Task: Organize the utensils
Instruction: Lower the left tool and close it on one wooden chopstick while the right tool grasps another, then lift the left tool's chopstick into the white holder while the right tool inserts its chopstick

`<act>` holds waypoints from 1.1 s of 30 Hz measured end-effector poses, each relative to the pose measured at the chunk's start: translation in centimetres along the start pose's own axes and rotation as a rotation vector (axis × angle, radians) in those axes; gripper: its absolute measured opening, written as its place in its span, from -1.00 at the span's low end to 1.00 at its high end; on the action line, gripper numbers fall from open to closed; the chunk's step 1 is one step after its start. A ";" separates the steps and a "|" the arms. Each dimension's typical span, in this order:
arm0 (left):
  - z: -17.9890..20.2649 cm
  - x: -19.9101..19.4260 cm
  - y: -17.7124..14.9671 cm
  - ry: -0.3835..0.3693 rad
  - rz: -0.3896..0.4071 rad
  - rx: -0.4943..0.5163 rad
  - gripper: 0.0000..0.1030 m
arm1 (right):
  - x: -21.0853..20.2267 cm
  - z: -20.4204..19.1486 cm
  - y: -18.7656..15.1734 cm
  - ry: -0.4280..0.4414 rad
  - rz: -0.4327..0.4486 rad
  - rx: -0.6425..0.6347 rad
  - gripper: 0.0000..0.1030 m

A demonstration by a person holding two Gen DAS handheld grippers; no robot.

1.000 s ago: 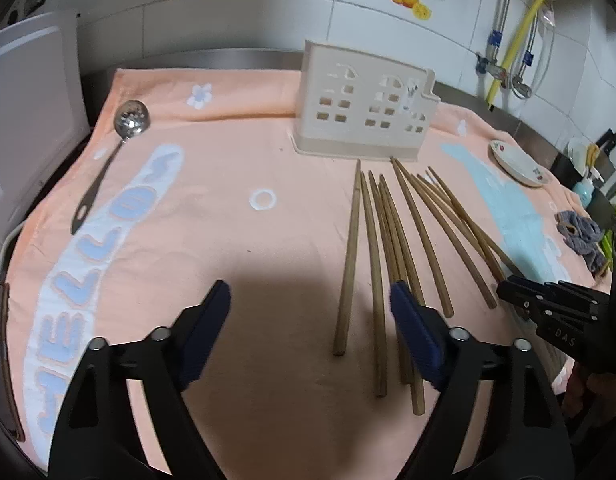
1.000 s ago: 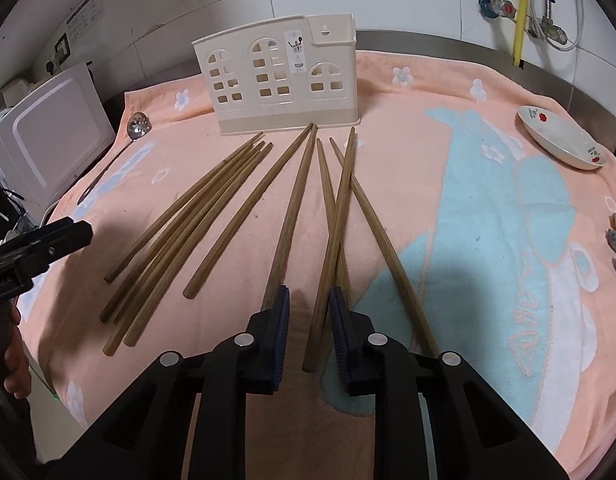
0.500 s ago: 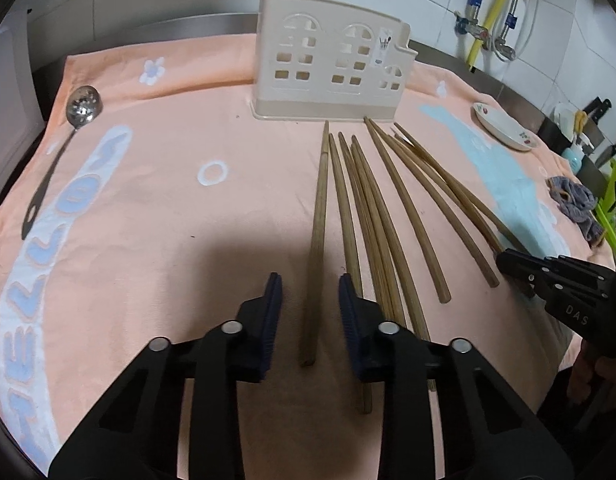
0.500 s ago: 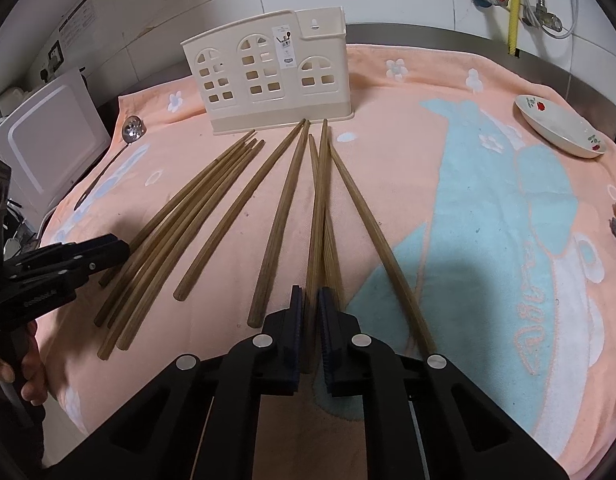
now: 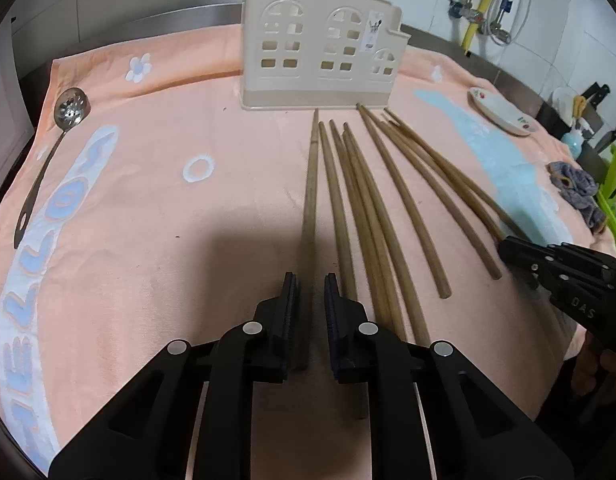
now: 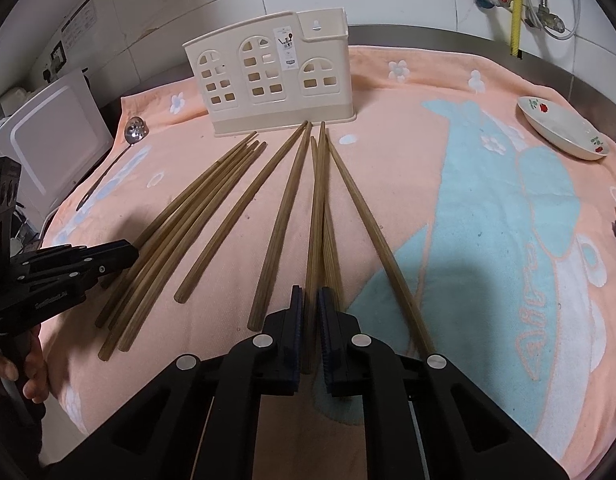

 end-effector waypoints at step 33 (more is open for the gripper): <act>0.4 -6.0 7.8 0.024 0.156 0.087 -0.88 | -8.1 -2.2 10.2 0.038 0.261 -0.133 -0.87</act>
Point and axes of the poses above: each gripper's, at about its wrist camera, not at the fingertips, and x roughly the way its jaws point, z to its right, y to its top, the point moved 9 cm from there along x, roughly the way its jaws point, and after that the axes turned 9 degrees about x, right-handed, at the moved point
